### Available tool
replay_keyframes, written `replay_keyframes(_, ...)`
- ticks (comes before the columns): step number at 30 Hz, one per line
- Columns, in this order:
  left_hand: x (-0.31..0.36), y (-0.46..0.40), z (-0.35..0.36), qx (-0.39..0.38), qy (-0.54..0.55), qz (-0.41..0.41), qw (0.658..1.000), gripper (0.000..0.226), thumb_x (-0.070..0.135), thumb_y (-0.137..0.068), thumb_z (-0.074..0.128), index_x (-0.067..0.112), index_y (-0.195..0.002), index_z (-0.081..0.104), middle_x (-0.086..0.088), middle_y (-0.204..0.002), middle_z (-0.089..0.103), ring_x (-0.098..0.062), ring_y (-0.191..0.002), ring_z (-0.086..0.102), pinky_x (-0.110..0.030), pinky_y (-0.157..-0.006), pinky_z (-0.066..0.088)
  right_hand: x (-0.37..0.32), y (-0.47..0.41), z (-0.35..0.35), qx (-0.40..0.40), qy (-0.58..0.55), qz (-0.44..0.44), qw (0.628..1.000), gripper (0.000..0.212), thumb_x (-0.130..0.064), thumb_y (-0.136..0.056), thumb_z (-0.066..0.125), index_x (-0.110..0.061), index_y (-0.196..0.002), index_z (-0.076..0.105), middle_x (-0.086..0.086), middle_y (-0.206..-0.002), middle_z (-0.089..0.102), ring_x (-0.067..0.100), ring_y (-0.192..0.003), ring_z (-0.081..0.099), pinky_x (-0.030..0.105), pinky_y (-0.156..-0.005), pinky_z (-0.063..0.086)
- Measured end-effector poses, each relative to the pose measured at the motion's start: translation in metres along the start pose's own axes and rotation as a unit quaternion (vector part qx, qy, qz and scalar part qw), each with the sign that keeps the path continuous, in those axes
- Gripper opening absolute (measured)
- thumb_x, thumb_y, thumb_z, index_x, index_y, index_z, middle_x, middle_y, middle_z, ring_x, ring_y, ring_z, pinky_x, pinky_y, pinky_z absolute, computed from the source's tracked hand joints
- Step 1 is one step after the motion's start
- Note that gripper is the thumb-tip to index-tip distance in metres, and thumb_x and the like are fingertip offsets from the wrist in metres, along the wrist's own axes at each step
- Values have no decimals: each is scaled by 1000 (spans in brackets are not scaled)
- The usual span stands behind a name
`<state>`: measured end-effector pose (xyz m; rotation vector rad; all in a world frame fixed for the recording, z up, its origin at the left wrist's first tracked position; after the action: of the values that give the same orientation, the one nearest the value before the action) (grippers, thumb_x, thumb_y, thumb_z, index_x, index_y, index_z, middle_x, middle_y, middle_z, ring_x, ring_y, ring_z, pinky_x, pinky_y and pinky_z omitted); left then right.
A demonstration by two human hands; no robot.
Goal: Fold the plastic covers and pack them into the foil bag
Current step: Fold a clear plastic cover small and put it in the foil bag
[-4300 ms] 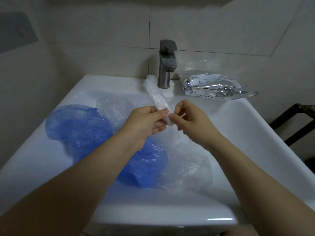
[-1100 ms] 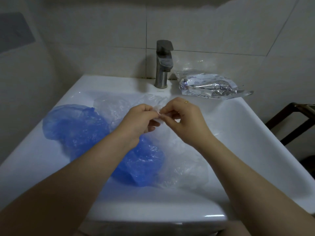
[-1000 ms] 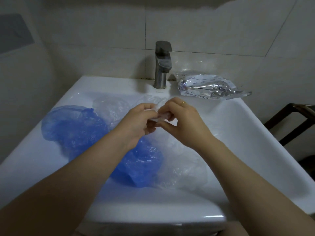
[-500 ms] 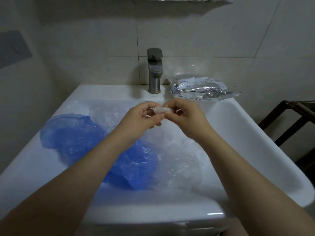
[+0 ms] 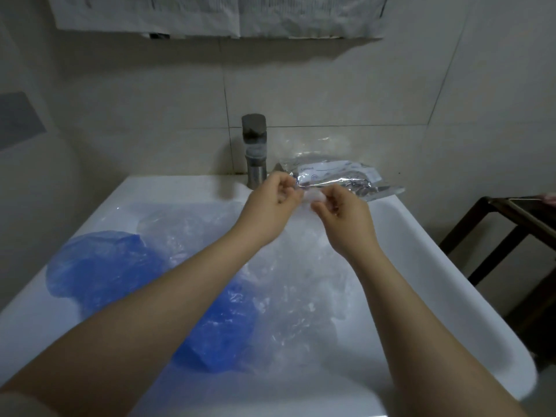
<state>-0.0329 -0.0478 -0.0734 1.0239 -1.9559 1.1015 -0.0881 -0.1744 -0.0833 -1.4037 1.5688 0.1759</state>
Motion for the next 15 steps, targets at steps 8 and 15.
replay_keyframes(8, 5, -48, 32, -125, -431, 165, 878, 30, 28, -98, 42, 27, -123, 59, -2, -151, 30, -25, -137, 26, -35, -108, 21, 53, -13, 8, 23, 164, -62, 984, 18, 1, -80, 62, 4, -98, 65, 26, -119, 58, 45, -111, 52, 46, -93, 42)
replay_keyframes(15, 0, -62, 44, -115, -414, 164, 888, 27, 12, -95, 43, 14, -115, 61, -6, -117, 58, -28, -106, 57, -38, -85, 46, 53, -24, -1, -29, 175, -34, 984, 28, -14, -96, 45, -13, -124, 50, -6, -151, 32, 16, -142, 18, 38, -106, 20)
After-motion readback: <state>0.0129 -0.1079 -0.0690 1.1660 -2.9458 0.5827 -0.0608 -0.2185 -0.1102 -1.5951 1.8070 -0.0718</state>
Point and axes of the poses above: each hand's wrist, its own y-axis away from the middle knuckle, its own z-axis out of the palm, x = y × z, the point moved 1 cm from there along -y, towards the middle knuckle
